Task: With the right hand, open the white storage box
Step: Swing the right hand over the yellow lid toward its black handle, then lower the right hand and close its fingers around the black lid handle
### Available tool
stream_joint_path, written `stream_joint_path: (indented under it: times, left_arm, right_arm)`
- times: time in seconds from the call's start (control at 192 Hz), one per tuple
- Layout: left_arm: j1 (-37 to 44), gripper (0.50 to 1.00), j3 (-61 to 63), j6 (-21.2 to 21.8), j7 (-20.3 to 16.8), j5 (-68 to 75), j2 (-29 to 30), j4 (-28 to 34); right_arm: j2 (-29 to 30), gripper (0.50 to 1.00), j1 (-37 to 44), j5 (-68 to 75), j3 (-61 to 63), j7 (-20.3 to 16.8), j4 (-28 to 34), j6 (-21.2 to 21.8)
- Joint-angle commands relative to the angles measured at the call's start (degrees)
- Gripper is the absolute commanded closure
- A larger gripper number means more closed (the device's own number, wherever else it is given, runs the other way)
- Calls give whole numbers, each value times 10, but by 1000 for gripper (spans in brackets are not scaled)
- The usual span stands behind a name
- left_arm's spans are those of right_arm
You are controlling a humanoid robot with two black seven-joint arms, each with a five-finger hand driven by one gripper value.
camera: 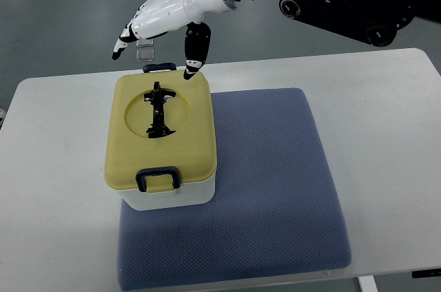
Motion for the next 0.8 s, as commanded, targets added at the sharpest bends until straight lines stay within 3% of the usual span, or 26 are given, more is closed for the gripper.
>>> stream_joint_path:
  times: [0.0,0.125,0.454,0.794]
  left_arm:
    - [0,500,0,0,0,0,0,0]
    - [0,500,0,0,0,0,0,0]
    - [0,500,0,0,0,0,0,0]
    - [0,500,0,0,0,0,0,0]
  right_arm:
    - [21,570,9,-15,-25,6,0,-4]
    - [41,568,5,-17,-28,8,-2,-7]
    - [50,570,-7,-40,-74,8,-14,-78]
    - [50,570,-29,-47,-74,14,-27,-102]
